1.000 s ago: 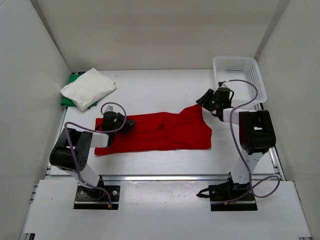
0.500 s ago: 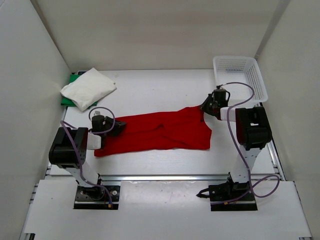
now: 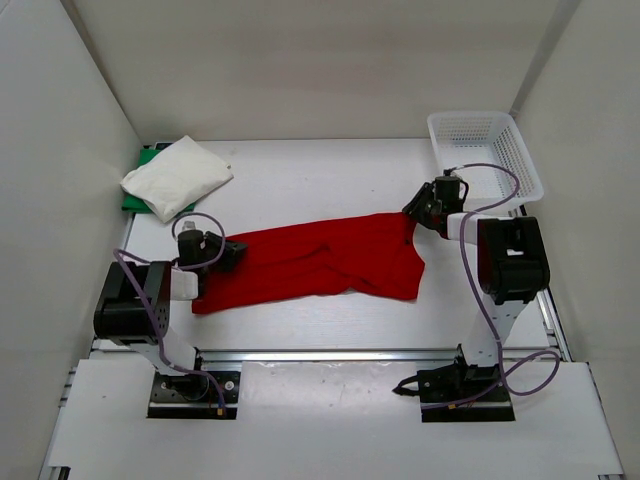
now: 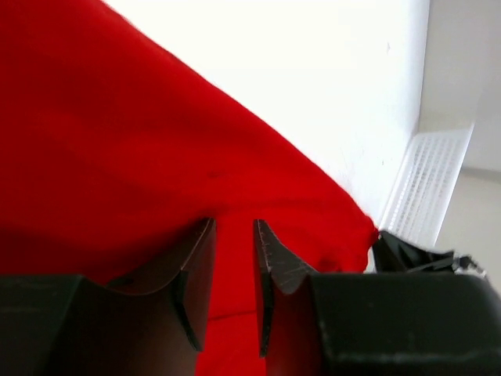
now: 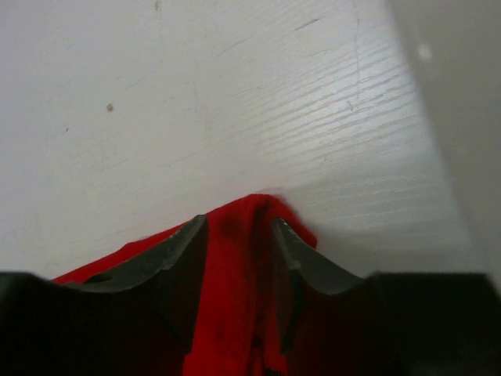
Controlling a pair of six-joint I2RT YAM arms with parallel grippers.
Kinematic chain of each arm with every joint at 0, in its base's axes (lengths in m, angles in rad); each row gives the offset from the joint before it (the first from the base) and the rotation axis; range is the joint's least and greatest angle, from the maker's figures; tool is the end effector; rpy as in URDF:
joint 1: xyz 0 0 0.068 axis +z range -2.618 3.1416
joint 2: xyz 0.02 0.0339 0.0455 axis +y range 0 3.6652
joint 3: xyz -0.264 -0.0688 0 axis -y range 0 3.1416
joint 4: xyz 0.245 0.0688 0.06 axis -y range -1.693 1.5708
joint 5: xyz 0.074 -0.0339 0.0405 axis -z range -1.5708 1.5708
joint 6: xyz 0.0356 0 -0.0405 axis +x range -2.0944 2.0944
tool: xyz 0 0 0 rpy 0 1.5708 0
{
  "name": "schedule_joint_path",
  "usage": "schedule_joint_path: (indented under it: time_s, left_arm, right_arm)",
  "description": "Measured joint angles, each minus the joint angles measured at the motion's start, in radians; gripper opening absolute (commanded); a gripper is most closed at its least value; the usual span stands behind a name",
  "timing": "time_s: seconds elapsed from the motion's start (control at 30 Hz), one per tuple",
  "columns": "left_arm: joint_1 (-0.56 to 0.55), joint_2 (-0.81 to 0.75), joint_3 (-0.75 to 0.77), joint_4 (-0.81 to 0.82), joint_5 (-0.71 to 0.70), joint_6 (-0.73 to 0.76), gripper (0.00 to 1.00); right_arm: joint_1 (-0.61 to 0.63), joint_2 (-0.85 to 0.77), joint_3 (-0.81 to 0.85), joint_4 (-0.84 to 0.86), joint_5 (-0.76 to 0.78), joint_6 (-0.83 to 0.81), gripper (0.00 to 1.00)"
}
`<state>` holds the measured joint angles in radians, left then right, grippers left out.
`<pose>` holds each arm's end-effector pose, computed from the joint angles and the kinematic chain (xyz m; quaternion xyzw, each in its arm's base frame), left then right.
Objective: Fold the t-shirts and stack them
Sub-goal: Fold the other side of the tshirt into a rectangle
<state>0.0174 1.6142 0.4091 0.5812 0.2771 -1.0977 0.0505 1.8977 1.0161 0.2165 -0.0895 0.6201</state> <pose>0.2631 -0.0052 0.1067 -0.4130 0.7813 -0.3377 0.3241 0.3923 0.0230 0.1450 0.2336 0.8676 0.1818 0.3995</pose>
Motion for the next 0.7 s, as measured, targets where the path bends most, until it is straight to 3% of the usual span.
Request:
schedule_joint_path:
  time_s: [0.23, 0.37, 0.43, 0.5, 0.7]
  left_arm:
    - [-0.164, -0.163, 0.069, -0.118, -0.036, 0.095, 0.39]
    - [-0.315, -0.248, 0.078, -0.143, -0.061, 0.16, 0.4]
    - [-0.37, -0.272, 0.028, -0.13, -0.052, 0.166, 0.39]
    - [-0.373, -0.273, -0.042, -0.117, -0.047, 0.161, 0.39]
    - [-0.303, -0.275, -0.206, -0.086, -0.012, 0.127, 0.4]
  right_arm:
    - [0.032, -0.143, -0.046, -0.014, -0.011, -0.002, 0.38]
    - [0.103, -0.261, -0.109, 0.006, -0.023, 0.002, 0.25]
    - [0.149, -0.315, -0.181, 0.026, -0.032, 0.006, 0.09]
    - [0.196, -0.356, -0.263, 0.029, -0.047, 0.007, 0.03]
    - [0.274, -0.506, -0.536, -0.01, -0.055, 0.013, 0.0]
